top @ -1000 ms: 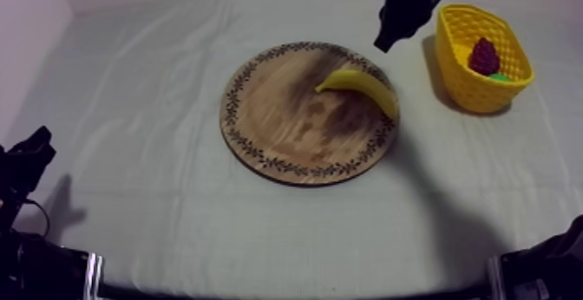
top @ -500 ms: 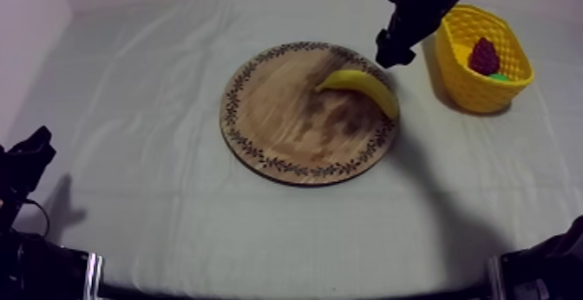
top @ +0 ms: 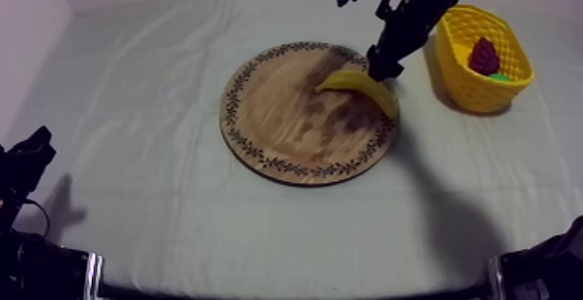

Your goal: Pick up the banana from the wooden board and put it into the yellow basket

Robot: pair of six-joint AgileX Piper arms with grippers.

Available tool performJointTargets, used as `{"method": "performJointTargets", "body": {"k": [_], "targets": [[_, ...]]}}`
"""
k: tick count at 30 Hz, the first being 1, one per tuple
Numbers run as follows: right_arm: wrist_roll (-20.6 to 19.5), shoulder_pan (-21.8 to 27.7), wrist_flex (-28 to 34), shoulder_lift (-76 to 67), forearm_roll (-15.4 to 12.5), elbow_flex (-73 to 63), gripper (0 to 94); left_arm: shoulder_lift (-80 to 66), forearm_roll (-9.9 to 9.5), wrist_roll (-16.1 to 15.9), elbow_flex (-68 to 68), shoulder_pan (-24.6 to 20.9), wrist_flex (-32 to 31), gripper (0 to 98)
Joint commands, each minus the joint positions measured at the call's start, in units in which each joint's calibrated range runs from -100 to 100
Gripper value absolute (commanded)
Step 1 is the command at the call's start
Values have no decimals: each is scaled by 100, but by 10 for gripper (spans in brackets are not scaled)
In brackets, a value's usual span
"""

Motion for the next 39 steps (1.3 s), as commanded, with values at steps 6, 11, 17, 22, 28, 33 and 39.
{"method": "performJointTargets", "body": {"k": [6,11,17,22,28,33,39], "targets": [[-99,-98,-35,650,35,-335,867,3,0,1,4,-1,0,1],[-171,-136,-49,1083,83,-612,865,3,0,1,4,-1,0,1],[-203,-145,-100,1444,105,-755,858,3,0,1,4,-1,0,1],[-247,-161,-151,1679,162,-824,845,3,0,1,4,-1,0,1],[-239,-180,-109,1855,126,-987,673,3,0,1,4,-1,0,1],[-116,-180,39,1919,-16,-1154,459,3,0,1,4,-1,0,1],[-45,-171,120,2035,-93,-1267,330,3,0,1,4,-1,0,1]]}}
